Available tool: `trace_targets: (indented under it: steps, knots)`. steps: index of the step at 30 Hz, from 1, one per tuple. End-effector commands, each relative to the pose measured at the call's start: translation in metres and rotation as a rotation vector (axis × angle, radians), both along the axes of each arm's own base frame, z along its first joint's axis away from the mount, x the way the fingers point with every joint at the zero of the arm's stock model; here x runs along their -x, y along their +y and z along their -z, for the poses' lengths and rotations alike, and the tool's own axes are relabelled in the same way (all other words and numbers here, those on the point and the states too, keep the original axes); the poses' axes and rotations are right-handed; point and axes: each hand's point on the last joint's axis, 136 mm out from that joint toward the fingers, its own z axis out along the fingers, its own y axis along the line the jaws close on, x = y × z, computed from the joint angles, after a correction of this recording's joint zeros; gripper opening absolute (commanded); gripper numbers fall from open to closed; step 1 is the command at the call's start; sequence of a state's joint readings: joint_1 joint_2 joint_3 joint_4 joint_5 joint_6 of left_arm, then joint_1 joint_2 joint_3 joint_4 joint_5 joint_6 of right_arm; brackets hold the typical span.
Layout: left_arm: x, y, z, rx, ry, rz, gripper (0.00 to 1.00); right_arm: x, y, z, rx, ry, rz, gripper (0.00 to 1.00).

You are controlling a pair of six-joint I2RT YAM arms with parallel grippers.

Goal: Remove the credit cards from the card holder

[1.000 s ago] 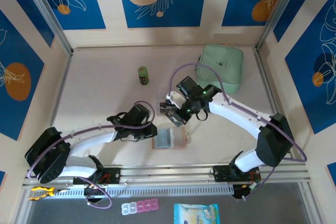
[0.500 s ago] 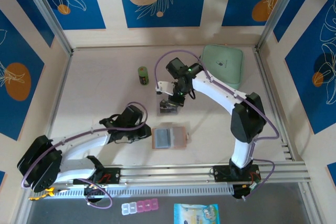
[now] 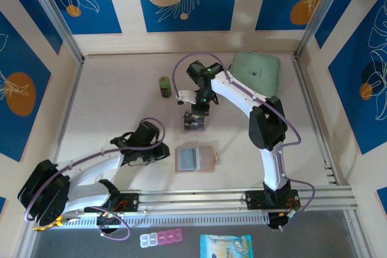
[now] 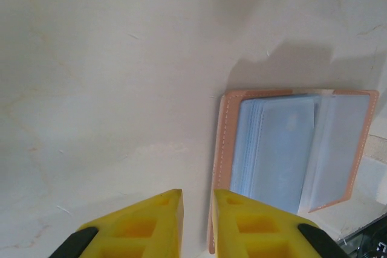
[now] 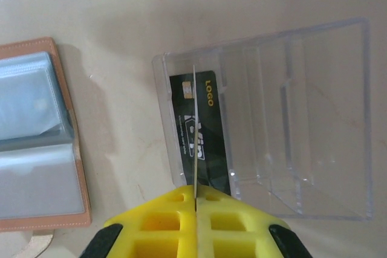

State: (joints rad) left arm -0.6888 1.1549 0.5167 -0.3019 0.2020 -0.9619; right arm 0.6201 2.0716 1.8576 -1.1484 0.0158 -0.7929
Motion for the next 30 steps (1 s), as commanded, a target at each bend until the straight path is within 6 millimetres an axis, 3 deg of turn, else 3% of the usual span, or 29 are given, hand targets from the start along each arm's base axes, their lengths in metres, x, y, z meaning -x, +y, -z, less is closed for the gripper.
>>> trace_targets:
  steps: [1,13,16,20,30]
  knots:
    - [0.005,0.008,0.003,-0.012,0.016,0.007,0.20,0.005,-0.004,0.002,0.013,0.036,-0.040,0.00]
    - [0.005,0.013,0.005,-0.008,0.022,-0.005,0.20,0.011,-0.005,0.032,0.047,0.118,-0.057,0.00]
    - [0.004,0.014,0.004,-0.009,0.021,-0.008,0.20,0.009,-0.004,0.034,0.046,0.116,-0.047,0.07]
    - [0.003,0.014,0.003,-0.004,0.020,-0.009,0.20,0.003,-0.006,0.029,0.051,0.085,-0.031,0.14]
    - [-0.002,0.003,0.001,0.035,0.020,0.002,0.21,0.007,-0.010,-0.009,0.000,0.004,0.065,0.17]
